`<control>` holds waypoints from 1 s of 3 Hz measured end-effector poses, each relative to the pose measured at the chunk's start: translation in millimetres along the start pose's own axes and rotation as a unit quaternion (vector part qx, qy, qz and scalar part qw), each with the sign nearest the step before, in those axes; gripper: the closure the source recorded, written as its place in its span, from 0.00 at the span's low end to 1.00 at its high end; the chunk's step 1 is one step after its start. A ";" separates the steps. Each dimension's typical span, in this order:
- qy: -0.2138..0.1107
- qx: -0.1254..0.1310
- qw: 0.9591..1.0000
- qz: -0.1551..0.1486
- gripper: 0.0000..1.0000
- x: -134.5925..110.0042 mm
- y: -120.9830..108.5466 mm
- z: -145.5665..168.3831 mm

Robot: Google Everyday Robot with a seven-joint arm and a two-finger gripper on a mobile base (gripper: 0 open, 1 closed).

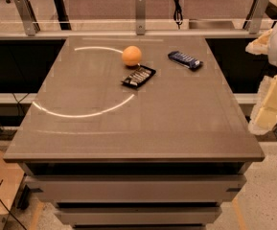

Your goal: Pick rxbar blueberry

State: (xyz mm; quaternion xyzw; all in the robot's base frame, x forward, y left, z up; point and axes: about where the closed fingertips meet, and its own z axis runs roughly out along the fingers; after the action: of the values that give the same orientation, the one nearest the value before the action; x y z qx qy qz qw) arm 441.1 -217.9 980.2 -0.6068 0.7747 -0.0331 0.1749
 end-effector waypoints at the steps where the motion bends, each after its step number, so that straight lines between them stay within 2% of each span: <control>1: -0.069 0.021 0.997 -0.010 0.00 -3.7 -21.1 -4.2; 2: -0.165 0.031 0.986 -0.015 0.00 -20.9 -48.7 0.2; 3: -0.240 0.036 0.970 0.005 0.00 -33.3 -85.6 10.3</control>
Offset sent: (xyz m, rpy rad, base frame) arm 0.0867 0.0157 0.0301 0.5230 -0.2318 0.1683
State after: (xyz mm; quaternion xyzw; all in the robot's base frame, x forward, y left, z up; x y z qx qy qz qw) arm 530.5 -206.9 1000.7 -0.5865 0.7115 0.0864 0.3773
